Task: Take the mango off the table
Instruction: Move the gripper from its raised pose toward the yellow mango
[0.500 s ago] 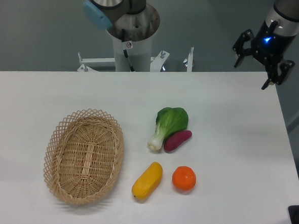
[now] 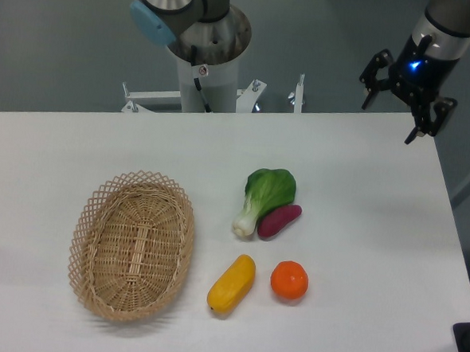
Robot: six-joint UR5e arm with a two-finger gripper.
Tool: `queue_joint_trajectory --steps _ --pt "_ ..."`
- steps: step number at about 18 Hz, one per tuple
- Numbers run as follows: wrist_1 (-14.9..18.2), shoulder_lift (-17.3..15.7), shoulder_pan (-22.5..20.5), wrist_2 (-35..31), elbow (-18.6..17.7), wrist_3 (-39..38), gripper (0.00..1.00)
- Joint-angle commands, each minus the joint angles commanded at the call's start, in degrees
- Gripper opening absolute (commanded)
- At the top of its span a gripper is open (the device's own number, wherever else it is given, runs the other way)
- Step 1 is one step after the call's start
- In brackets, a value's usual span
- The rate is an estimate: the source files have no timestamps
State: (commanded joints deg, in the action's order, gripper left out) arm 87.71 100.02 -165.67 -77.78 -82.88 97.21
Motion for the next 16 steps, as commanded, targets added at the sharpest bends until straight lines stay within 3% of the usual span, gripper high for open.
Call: queue_joint_trajectory --steps 7,12,16 --pt "-1.9 0.3 2.7 0.4 -1.3 -2.3 1.00" --pt "-8.9 2.8 8.5 0.1 -2.4 -14.0 1.00" --pt "-18.1 7.5 15.1 0.1 -2.5 -26.3 1.00"
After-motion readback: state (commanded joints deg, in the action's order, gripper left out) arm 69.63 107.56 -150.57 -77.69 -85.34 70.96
